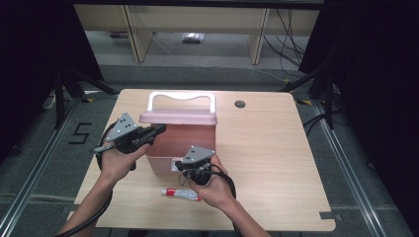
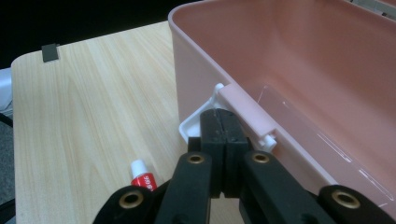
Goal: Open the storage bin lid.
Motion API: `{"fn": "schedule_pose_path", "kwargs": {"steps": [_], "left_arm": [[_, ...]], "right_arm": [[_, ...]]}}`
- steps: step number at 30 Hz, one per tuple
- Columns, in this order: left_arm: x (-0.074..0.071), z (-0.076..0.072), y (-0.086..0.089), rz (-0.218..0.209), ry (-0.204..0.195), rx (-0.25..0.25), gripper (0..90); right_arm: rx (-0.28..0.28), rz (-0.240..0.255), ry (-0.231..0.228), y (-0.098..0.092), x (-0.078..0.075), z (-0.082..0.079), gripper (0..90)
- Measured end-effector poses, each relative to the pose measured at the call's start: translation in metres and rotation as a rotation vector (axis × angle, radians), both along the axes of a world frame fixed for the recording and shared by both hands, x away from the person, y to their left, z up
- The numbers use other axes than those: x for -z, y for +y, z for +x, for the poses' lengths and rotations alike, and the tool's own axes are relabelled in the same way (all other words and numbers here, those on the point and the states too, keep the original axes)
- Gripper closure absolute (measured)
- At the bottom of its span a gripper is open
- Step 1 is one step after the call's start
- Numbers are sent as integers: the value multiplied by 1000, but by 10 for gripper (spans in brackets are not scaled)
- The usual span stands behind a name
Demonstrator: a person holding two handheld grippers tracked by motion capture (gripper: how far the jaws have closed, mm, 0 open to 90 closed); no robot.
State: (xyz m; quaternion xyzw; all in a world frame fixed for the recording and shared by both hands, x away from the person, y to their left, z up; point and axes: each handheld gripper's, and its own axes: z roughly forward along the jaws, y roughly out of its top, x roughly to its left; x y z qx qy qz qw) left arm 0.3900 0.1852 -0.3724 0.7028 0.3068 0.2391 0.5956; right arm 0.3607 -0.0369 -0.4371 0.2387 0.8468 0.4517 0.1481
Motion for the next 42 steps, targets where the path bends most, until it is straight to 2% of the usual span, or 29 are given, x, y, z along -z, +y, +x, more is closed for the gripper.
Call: {"fn": "schedule_pose_path", "kwargs": {"steps": [3, 4, 5, 7, 9, 17, 19, 22, 33, 42], "left_arm": [[-3, 3, -1, -7, -4, -6, 897], [-4, 4, -1, -7, -5, -7, 897], [-5, 5, -1, -9, -8, -9, 896], [-7, 7, -1, -10, -9, -13, 897], [-8, 8, -1, -15, -9, -15, 897], [-11, 13, -2, -22, -14, -21, 897], [-12, 14, -3, -25, -16, -24, 897], [-12, 16, -3, -24, -21, -28, 897], [-14, 22, -3, -27, -28, -51, 898], [-20, 30, -4, -35, -39, -72, 898]], "right_arm": [[-10, -6, -28, -1, 0, 1, 900], [-10, -5, -25, -1, 0, 1, 900], [-15, -4, -2, -1, 0, 0, 900], [-9, 5, -8, 0, 1, 0, 900], [-2, -2, 4, -1, 0, -1, 900], [1, 9, 9, -1, 1, -1, 900], [-11, 6, -3, -2, 1, 0, 900], [-1, 9, 8, -2, 1, -1, 900], [-4, 18, -20, -1, 3, 0, 900], [-6, 11, -4, -2, 2, -1, 900]]}}
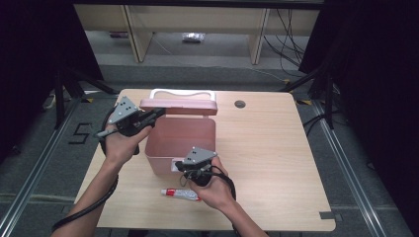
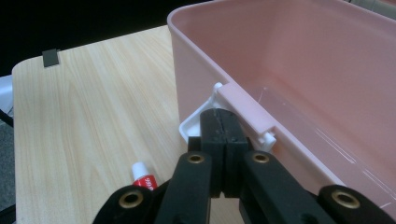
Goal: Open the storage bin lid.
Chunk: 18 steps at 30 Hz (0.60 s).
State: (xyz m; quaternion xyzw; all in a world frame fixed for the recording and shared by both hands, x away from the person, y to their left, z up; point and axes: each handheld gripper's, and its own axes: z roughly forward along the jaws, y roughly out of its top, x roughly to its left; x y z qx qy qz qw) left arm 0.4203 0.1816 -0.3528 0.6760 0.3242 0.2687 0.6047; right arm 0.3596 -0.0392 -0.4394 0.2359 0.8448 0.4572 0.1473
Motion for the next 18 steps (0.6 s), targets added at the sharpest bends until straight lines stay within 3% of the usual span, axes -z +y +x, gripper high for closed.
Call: {"fn": "schedule_pose_path", "kwargs": {"steps": [6, 18], "left_arm": [[-2, 3, 0, -6, -2, -7, 898], [-6, 11, -1, -12, -4, -17, 898]], "right_arm": [[16, 19, 4, 1, 1, -1, 900], [9, 11, 1, 0, 1, -1, 900]]}}
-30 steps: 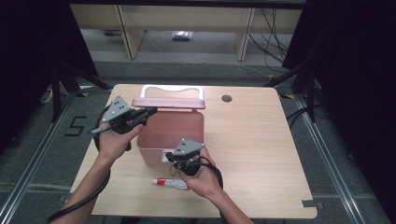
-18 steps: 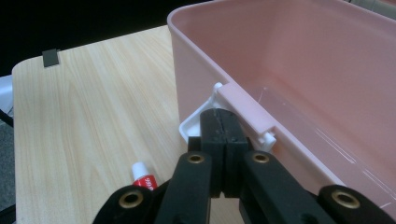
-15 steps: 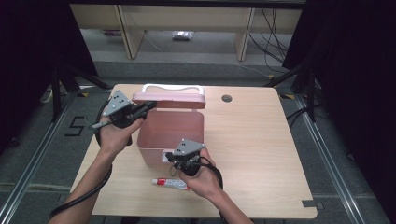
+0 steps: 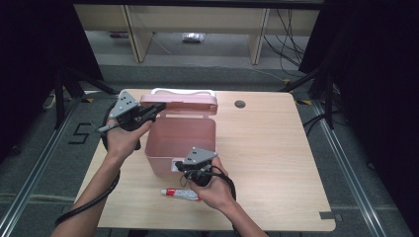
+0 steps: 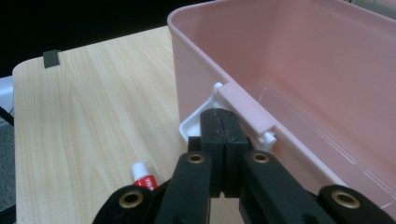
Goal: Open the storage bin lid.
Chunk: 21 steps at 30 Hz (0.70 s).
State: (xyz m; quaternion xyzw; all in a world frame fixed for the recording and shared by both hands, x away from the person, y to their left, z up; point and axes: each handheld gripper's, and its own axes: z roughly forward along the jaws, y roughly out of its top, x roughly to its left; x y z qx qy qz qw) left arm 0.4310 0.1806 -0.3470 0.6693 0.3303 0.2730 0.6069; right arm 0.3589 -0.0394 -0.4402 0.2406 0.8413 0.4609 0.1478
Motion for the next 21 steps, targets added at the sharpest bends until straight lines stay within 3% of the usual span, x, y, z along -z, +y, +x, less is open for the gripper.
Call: {"fn": "schedule_pose_path", "kwargs": {"steps": [16, 21], "left_arm": [[-5, 9, 2, 3, 3, -17, 898], [-6, 12, 2, 6, 2, -22, 898]], "right_arm": [[-6, -6, -14, 0, 0, 1, 900], [-1, -3, 1, 0, 0, 0, 900]]}}
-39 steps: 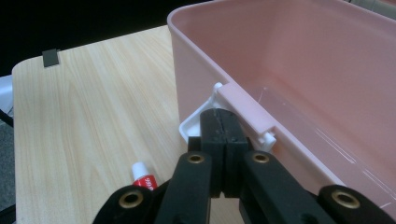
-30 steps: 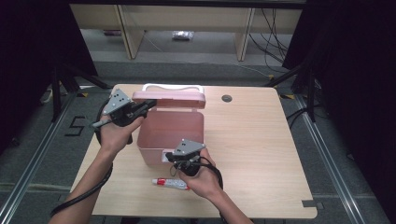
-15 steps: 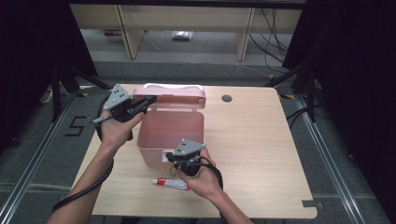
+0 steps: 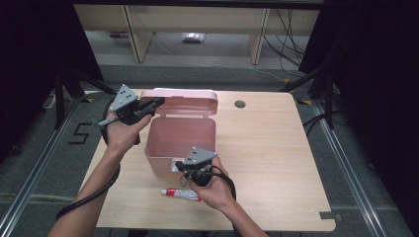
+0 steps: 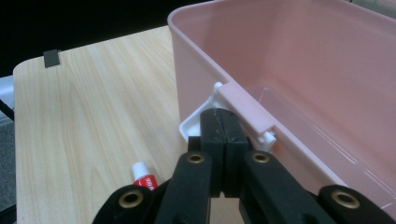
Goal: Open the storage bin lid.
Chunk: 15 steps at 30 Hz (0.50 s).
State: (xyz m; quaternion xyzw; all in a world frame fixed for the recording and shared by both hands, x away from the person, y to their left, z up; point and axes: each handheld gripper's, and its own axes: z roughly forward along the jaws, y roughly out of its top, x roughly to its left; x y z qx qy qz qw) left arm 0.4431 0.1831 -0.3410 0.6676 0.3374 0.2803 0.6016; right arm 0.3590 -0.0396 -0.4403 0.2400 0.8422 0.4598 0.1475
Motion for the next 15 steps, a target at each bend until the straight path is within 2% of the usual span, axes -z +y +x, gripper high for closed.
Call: {"fn": "schedule_pose_path", "kwargs": {"steps": [15], "left_arm": [[-4, 10, -1, -7, -2, -21, 898]], "right_arm": [[-6, 0, -5, 0, 0, 0, 900]]}}
